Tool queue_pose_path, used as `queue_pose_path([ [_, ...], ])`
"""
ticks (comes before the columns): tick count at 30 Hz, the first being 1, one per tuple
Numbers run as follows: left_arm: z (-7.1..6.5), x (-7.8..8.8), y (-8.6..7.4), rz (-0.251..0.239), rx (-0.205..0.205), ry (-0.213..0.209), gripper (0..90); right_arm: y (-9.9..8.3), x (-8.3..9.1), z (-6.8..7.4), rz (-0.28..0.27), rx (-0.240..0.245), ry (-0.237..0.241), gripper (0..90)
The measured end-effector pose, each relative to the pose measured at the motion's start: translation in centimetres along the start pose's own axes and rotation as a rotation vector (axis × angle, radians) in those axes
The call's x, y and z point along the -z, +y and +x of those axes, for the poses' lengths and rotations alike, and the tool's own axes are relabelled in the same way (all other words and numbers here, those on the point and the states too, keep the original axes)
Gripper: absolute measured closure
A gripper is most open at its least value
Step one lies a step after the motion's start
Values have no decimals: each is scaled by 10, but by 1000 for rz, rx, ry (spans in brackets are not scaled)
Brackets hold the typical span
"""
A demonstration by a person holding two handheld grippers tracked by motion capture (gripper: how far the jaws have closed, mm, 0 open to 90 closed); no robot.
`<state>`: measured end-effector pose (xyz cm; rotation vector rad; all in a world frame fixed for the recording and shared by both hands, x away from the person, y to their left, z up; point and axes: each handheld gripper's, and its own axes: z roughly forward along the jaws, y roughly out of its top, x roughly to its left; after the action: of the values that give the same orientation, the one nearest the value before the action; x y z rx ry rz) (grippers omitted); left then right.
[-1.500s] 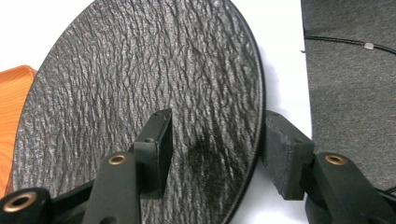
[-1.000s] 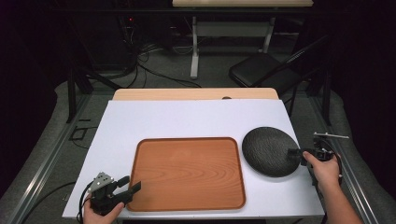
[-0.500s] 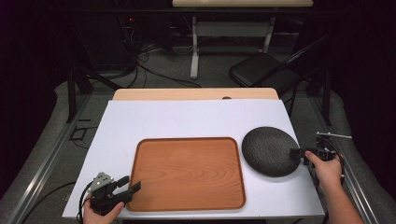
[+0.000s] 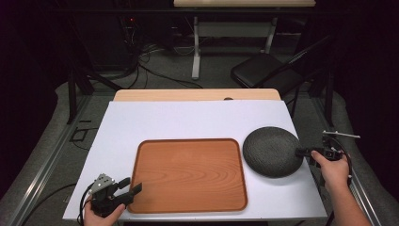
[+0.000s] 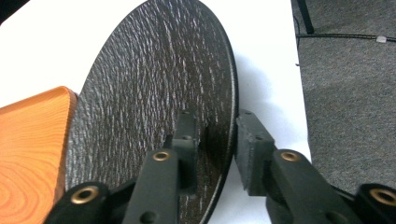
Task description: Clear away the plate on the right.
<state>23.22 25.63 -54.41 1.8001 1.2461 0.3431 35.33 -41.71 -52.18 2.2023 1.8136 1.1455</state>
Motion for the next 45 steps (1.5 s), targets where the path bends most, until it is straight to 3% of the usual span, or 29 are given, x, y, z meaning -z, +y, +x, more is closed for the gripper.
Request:
queue_pose_path([
  [15,0,0,0,0,0,1,429,6,14,10,3,-11,32,801],
  [23,0,0,0,-1,1,2,430,9,19,13,6,-41,83,837],
  [25,0,0,0,-1,1,2,431,10,20,14,5,-81,110,853],
  [30,0,0,0,0,1,2,433,11,20,12,10,-101,129,859],
  [39,1,-1,0,0,4,2,435,13,22,15,26,-88,108,861],
  [42,1,0,0,1,4,2,437,15,24,19,23,-102,118,871],
  [45,1,0,0,0,5,1,438,17,28,26,18,-78,109,875],
])
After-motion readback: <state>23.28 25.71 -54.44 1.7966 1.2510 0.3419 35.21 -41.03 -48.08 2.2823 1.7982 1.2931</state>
